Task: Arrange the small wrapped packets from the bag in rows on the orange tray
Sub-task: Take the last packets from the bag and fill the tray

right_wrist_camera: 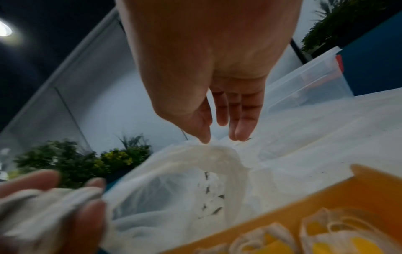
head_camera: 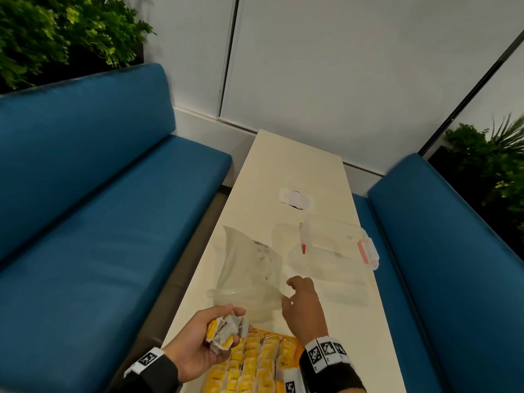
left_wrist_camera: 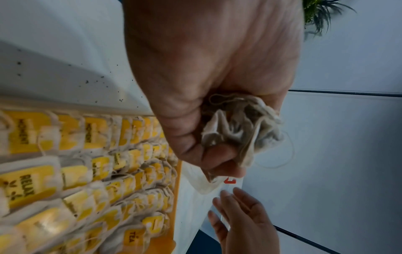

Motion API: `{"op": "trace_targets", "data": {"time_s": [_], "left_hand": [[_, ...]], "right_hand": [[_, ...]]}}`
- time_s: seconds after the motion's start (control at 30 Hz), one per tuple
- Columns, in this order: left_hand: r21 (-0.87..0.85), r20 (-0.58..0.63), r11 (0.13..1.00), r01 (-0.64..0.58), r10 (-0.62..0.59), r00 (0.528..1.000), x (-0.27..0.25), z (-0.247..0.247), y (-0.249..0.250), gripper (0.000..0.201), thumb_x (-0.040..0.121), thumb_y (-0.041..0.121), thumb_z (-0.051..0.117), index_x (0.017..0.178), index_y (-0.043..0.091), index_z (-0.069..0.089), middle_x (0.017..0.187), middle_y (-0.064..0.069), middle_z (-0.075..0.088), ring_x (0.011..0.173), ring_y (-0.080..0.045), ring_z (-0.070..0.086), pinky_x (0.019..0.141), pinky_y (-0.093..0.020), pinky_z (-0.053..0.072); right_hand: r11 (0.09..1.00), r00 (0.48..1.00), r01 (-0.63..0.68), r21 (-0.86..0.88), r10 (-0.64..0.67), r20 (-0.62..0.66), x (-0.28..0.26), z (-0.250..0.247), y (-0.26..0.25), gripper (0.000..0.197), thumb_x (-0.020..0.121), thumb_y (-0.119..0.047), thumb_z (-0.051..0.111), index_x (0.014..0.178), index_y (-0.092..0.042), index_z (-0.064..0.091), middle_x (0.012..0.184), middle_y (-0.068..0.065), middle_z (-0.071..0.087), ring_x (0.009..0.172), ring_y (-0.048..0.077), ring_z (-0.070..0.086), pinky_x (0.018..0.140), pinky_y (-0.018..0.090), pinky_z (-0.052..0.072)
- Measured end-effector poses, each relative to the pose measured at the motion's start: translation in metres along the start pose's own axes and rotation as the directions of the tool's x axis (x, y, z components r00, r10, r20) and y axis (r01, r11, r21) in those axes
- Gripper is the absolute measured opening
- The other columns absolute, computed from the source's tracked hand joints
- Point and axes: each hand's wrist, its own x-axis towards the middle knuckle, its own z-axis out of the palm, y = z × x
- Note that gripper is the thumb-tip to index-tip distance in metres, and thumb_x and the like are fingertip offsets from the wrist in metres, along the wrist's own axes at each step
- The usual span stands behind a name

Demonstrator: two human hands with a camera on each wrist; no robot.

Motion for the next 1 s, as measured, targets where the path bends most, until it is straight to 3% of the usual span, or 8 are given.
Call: {"op": "trace_targets", "data": {"time_s": [0.13, 0.23, 0.37, 0.53, 0.67, 0.8, 0.9, 1.0], "left_hand": [[0.010, -0.022, 1.000, -0.001, 0.001, 1.000, 0.002, 0.004, -0.004, 0.043, 0.085, 0.027, 0.069, 0.120, 0.004, 0.072, 0.100, -0.023, 0.067, 0.062, -0.027, 0.064, 0.050, -0.026, 0.047], [0.008, -0.005, 1.000, 0.013, -0.013, 1.000, 0.003, 0.005, -0.005, 0.043, 0.085, 0.028, 0.068, 0.123, 0.006, 0.072, 0.093, -0.018, 0.064, 0.062, -0.026, 0.065, 0.052, -0.027, 0.050], [-0.003, 0.055, 0.999, 0.038, -0.038, 0.998, 0.002, 0.005, -0.007, 0.043, 0.090, 0.029, 0.064, 0.127, 0.008, 0.070, 0.097, -0.017, 0.063, 0.062, -0.024, 0.067, 0.050, -0.026, 0.051], [-0.065, 0.054, 0.996, 0.056, -0.052, 0.997, -0.002, 0.007, -0.007, 0.041, 0.090, 0.026, 0.063, 0.125, 0.007, 0.071, 0.095, -0.019, 0.065, 0.059, -0.026, 0.066, 0.046, -0.027, 0.053], [-0.066, 0.038, 0.996, 0.058, -0.056, 0.998, 0.000, 0.007, -0.009, 0.041, 0.091, 0.026, 0.062, 0.124, 0.004, 0.071, 0.090, -0.017, 0.065, 0.059, -0.024, 0.065, 0.047, -0.028, 0.053], [-0.086, 0.012, 0.994, 0.065, -0.064, 0.998, 0.003, 0.009, -0.013, 0.041, 0.090, 0.024, 0.064, 0.124, 0.001, 0.071, 0.094, -0.018, 0.065, 0.061, -0.026, 0.064, 0.048, -0.028, 0.053], [-0.099, -0.010, 0.994, 0.055, -0.057, 0.998, 0.006, 0.008, -0.015, 0.044, 0.089, 0.024, 0.066, 0.125, 0.000, 0.069, 0.091, -0.019, 0.062, 0.062, -0.027, 0.064, 0.049, -0.029, 0.053], [-0.121, -0.006, 0.991, 0.060, -0.061, 0.998, 0.005, 0.010, -0.016, 0.044, 0.087, 0.023, 0.066, 0.124, -0.002, 0.070, 0.097, -0.019, 0.060, 0.062, -0.026, 0.063, 0.049, -0.029, 0.054]], "right_hand": [[0.974, 0.988, 0.109, 0.200, -0.128, 0.086, -0.029, -0.009, -0.021, 0.021, 0.088, -0.017, 0.066, 0.104, -0.030, 0.064, 0.106, -0.014, 0.055, 0.084, 0.004, 0.061, 0.074, 0.012, 0.048], [0.929, 0.969, 0.063, 0.364, -0.144, 0.200, -0.045, -0.013, -0.032, 0.021, 0.083, -0.022, 0.071, 0.098, -0.036, 0.070, 0.104, -0.015, 0.061, 0.083, 0.004, 0.062, 0.074, 0.014, 0.049], [0.918, 0.928, 0.134, 0.373, -0.248, 0.277, -0.056, -0.005, -0.033, 0.031, 0.082, -0.024, 0.072, 0.096, -0.051, 0.069, 0.106, -0.019, 0.063, 0.088, 0.005, 0.063, 0.078, 0.013, 0.049], [0.925, 0.951, 0.127, 0.358, -0.216, 0.222, -0.059, 0.005, -0.023, 0.032, 0.080, -0.012, 0.073, 0.099, -0.038, 0.072, 0.095, -0.014, 0.066, 0.085, 0.006, 0.063, 0.078, 0.015, 0.050], [0.911, 0.930, 0.213, 0.354, -0.300, 0.212, -0.063, 0.008, -0.020, 0.046, 0.082, -0.013, 0.070, 0.097, -0.056, 0.068, 0.091, -0.010, 0.059, 0.087, 0.006, 0.062, 0.082, 0.015, 0.048], [0.930, 0.943, 0.203, 0.306, -0.270, 0.196, -0.064, 0.015, -0.017, 0.024, 0.082, -0.021, 0.072, 0.094, -0.042, 0.073, 0.092, -0.011, 0.053, 0.086, 0.006, 0.059, 0.079, 0.016, 0.048], [0.956, 0.958, 0.215, 0.200, -0.246, 0.145, -0.065, 0.020, -0.018, 0.018, 0.081, -0.024, 0.070, 0.090, -0.036, 0.061, 0.096, -0.014, 0.048, 0.083, 0.005, 0.054, 0.072, 0.015, 0.046], [0.962, 0.959, 0.260, 0.086, -0.268, 0.095, -0.070, 0.027, -0.020, 0.014, 0.083, -0.024, 0.061, 0.083, -0.030, 0.048, 0.089, -0.012, 0.045, 0.078, 0.007, 0.050, 0.068, 0.027, 0.048]]}}
